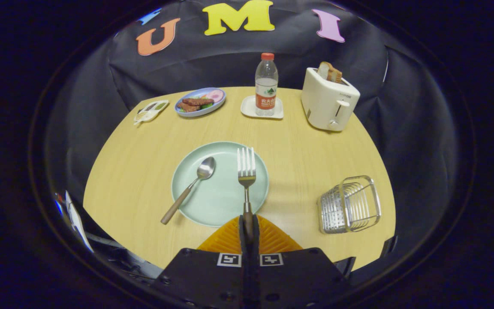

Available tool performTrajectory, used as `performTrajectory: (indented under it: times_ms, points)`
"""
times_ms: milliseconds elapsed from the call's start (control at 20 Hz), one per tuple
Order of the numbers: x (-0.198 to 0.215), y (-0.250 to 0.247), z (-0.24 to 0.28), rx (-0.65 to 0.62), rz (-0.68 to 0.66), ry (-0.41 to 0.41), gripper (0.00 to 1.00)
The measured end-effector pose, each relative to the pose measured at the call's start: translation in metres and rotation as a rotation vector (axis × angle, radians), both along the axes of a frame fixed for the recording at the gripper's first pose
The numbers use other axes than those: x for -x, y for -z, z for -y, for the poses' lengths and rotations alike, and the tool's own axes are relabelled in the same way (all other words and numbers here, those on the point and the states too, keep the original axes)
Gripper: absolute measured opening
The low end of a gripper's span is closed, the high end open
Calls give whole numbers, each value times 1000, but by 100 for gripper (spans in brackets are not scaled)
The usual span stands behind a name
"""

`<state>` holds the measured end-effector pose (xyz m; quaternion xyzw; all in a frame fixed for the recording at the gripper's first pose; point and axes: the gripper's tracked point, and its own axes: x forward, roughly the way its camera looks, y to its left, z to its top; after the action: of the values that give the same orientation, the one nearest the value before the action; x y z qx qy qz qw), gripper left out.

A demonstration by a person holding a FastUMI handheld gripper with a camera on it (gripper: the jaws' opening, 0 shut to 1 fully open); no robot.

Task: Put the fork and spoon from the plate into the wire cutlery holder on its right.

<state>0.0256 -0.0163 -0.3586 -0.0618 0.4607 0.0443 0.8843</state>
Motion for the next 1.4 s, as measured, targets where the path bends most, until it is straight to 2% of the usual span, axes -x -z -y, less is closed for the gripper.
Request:
performTrajectory:
  times_ms: [200,450,650,1000,1250,1400]
  points:
    - [13,-31,46,5,11,-19,1]
    - [22,-52,123,23,-27,63,1]
    - [32,-54,165,12,-105,112,1]
    - [39,-48,170,-6,-278,65,1]
    - [36,-36,164,-32,-384,106,3]
    - [28,-34,164,-23,-392,131,4]
